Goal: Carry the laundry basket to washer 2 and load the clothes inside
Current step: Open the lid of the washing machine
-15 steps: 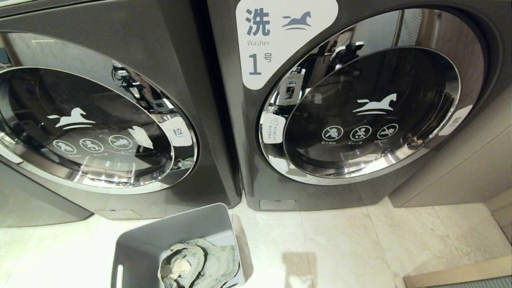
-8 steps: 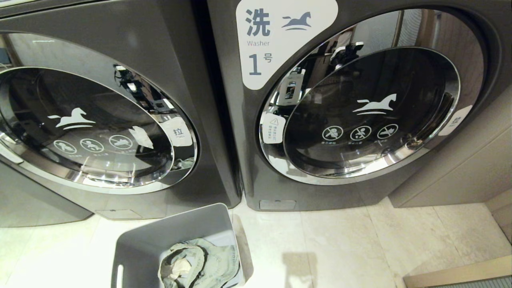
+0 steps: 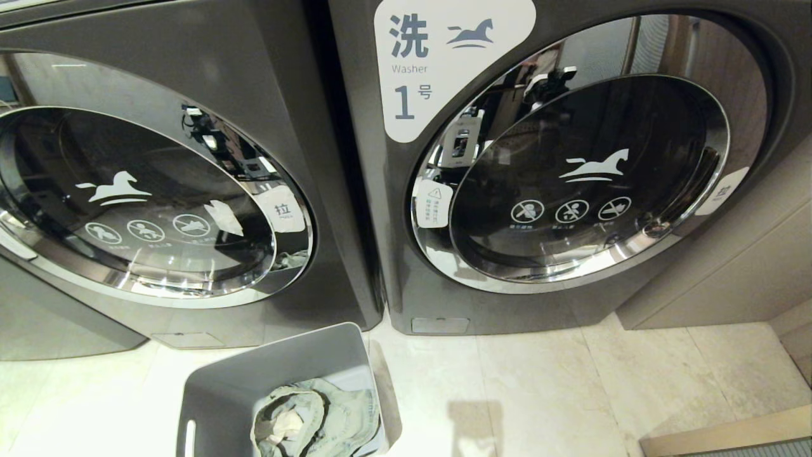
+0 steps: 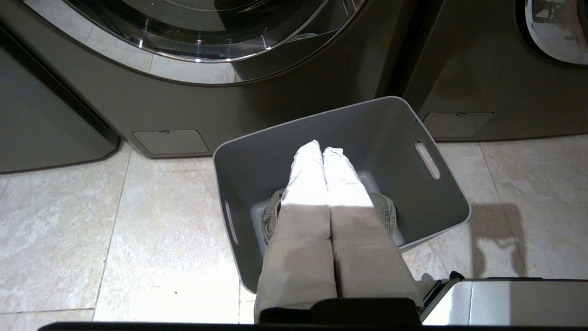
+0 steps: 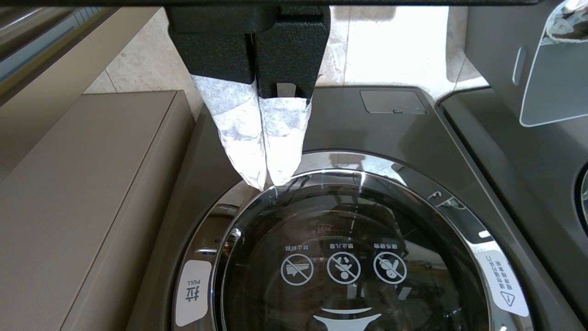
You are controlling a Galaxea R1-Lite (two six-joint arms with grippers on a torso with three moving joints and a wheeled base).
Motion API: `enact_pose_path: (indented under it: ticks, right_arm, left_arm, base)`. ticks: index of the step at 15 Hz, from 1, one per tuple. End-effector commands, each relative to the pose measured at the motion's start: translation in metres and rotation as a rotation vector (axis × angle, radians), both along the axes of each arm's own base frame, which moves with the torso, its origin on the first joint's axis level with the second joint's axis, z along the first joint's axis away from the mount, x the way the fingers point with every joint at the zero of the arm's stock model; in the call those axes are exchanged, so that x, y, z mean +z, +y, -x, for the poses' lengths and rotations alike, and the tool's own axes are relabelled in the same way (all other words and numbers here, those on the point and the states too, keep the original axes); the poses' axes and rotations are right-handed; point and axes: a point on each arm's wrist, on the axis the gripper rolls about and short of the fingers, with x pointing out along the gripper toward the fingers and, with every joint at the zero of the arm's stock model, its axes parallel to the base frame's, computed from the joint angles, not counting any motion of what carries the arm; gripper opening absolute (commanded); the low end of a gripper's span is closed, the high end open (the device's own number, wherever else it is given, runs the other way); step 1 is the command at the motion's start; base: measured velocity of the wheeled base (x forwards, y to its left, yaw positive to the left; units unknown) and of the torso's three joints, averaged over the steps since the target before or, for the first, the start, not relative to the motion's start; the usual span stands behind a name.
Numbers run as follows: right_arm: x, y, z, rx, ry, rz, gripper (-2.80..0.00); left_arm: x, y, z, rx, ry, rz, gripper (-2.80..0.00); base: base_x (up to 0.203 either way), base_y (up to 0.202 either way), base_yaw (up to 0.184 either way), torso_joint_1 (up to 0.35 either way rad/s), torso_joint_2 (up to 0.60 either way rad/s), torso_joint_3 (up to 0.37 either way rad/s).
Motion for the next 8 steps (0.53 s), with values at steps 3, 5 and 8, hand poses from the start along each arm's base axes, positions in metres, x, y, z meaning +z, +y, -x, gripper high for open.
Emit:
enact_pose_path:
  ticks: [3, 5, 8]
  right_arm:
    - [-0.0107, 0.0000, -0.0042, 0.000, 0.039, 0.000, -2.80]
    - [-0.0107, 0.0000, -0.0042, 0.000, 0.039, 0.000, -2.80]
    - [-0.0107, 0.0000, -0.0042, 0.002, 0.039, 0.000, -2.80]
  left_arm:
    - [0.0000, 0.0000, 0.0000, -0.001, 0.000, -0.003, -2.80]
    - [0.0000, 0.0000, 0.0000, -0.001, 0.000, -0.003, -2.80]
    - [0.0001, 0.0000, 0.0000, 0.001, -0.002, -0.003, -2.80]
  base:
    - [0.000, 0.000, 0.000, 0.000, 0.00, 0.000]
    - [0.000, 0.000, 0.000, 0.000, 0.00, 0.000]
    - [0.000, 0.000, 0.000, 0.000, 0.00, 0.000]
